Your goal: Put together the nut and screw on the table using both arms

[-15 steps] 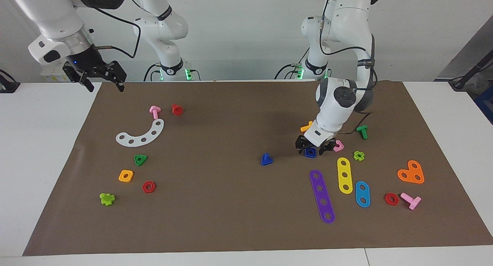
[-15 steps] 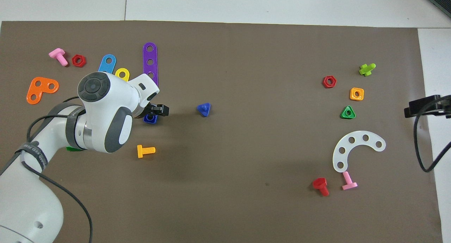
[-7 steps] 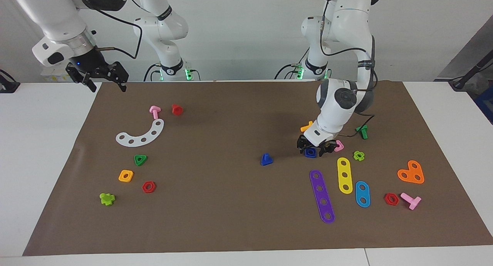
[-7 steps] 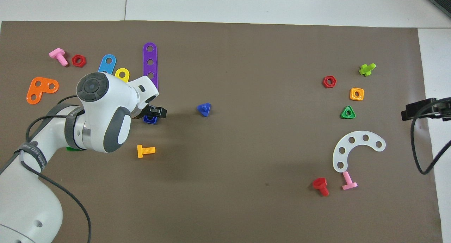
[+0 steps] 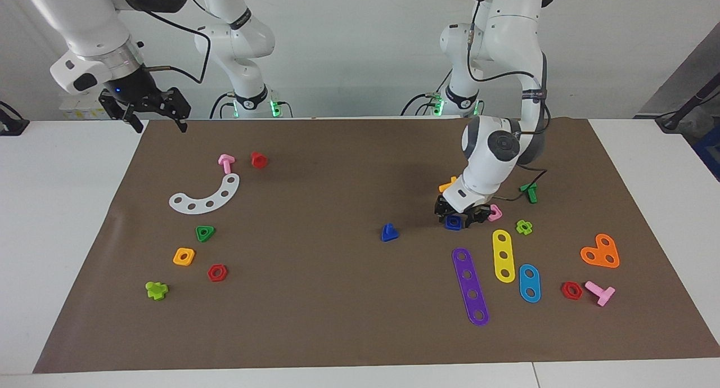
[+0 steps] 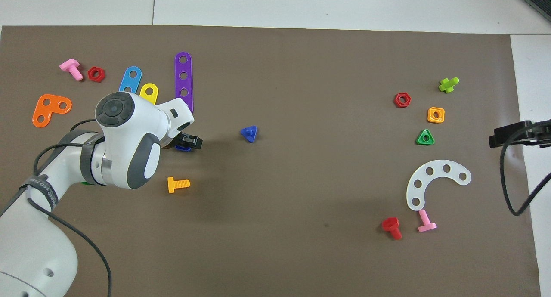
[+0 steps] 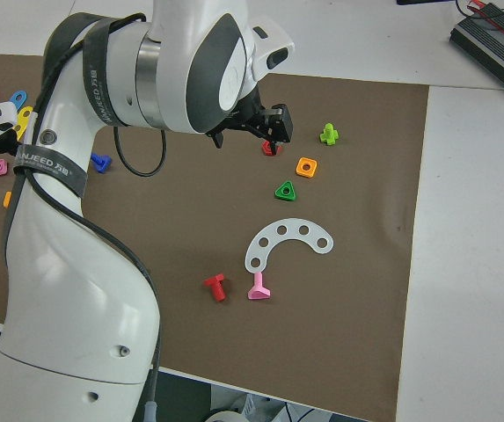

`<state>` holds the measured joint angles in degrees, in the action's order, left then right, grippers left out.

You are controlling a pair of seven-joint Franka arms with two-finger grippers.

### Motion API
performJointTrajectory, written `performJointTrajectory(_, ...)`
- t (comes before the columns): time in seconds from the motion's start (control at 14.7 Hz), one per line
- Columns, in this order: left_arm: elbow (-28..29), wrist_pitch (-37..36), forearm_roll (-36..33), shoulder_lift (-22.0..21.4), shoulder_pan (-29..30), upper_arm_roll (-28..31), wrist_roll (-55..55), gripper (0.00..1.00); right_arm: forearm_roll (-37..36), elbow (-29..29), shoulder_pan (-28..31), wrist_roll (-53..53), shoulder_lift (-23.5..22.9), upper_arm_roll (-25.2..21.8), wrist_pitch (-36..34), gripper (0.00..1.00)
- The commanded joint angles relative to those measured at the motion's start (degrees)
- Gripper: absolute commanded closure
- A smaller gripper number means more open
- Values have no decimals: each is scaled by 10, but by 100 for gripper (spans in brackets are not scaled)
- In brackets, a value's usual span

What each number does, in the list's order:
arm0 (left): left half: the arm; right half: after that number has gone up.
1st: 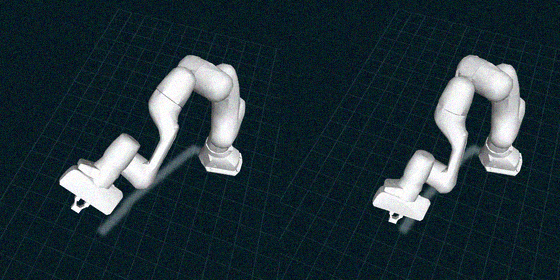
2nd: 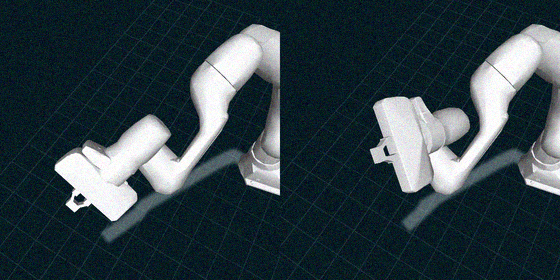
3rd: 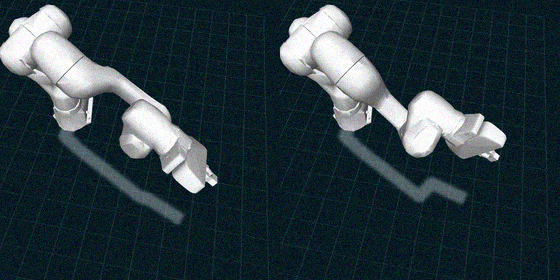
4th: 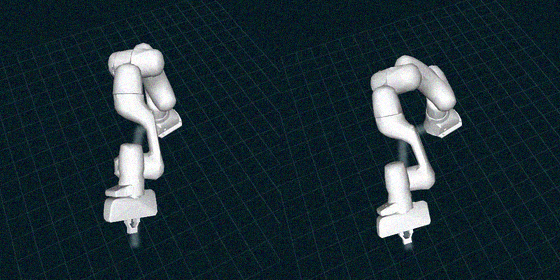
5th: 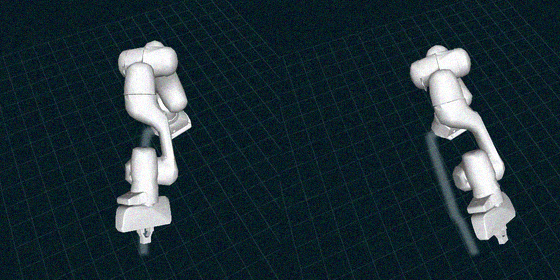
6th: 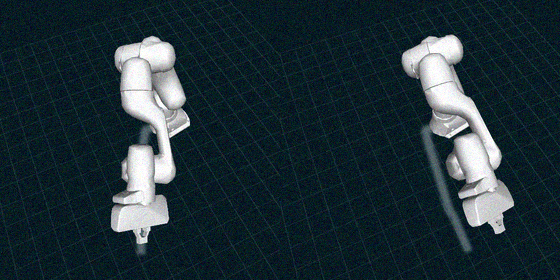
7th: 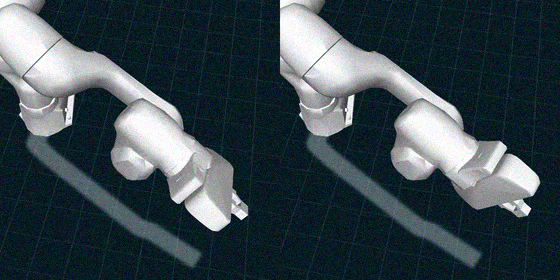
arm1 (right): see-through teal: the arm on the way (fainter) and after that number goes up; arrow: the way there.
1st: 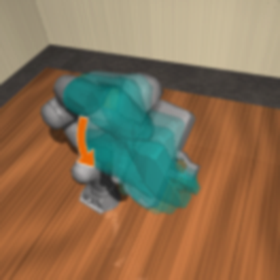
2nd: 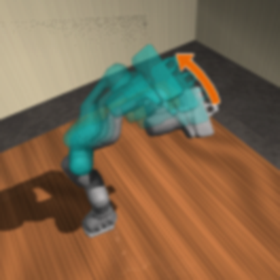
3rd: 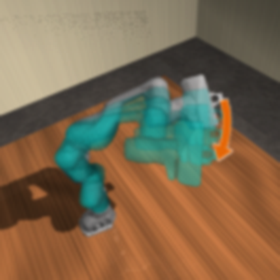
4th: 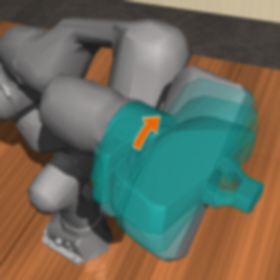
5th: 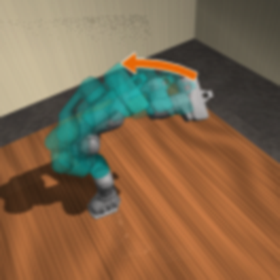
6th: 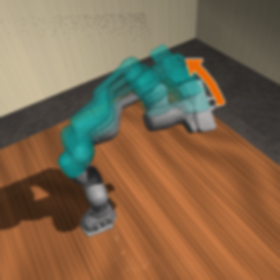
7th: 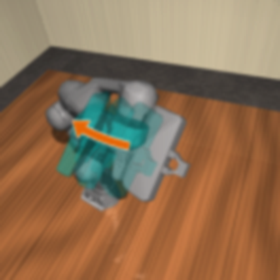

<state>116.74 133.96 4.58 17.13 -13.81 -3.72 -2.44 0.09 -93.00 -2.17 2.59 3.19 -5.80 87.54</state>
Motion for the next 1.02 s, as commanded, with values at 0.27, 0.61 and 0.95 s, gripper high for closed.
performJointTrajectory(0.27,16,-2,5,-9,-2,5,-32,33,-3,-12,2,-10,13,4,-4,0)
performJointTrajectory(0.61,16,-2,5,-10,-2,5,-34,49,-3,-12,2,-10,13,4,-4,0)
performJointTrajectory(0.95,16,-2,5,-9,-2,5,-33,75,-3,-12,2,-10,13,5,-4,0)
